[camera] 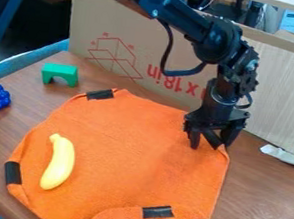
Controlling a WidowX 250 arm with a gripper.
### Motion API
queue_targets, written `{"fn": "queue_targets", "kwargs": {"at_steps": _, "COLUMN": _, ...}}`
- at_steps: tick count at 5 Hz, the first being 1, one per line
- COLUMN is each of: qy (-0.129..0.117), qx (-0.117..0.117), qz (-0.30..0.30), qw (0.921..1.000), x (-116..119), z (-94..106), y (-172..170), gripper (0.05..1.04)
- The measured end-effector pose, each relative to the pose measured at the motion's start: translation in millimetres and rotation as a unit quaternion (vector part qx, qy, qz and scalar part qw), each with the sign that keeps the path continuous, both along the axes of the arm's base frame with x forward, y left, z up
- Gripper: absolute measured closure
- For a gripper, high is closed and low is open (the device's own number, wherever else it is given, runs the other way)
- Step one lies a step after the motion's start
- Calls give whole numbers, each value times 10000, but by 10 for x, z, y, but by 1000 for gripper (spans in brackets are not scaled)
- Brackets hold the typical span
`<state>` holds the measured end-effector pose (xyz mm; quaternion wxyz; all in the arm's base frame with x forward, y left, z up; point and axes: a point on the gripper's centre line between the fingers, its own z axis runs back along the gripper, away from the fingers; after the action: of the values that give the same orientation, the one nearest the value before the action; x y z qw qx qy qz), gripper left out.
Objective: Fold the cloth from top right to bottom left
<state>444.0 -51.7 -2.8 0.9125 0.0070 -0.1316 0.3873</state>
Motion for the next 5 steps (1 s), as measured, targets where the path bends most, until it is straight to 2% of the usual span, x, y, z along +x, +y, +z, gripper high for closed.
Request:
{"fn": "queue_targets", "kwargs": {"at_steps": 1, "qy": 51, "qx": -29, "qz": 93, "qw": 9999, "x": 40, "z": -1, "y": 33, "gripper": 107}}
{"fn": "queue_targets", "kwargs": {"at_steps": 3, "qy": -1, "qx": -143, "qz": 59, "qw": 9999, "x": -37, "z": -15, "y": 74, "gripper": 666}}
{"fn": "queue_targets", "kwargs": {"at_steps": 4, "qy": -100, "qx": -378, "qz": -73, "qw": 9992, "x": -124, "z": 46, "y": 53, "gripper": 886}}
{"fn": "queue_targets", "kwargs": {"at_steps": 5, "qy": -391, "qx": -738, "qz": -89, "qw": 9965, "x": -239, "z": 290, "y": 73, "gripper": 996}}
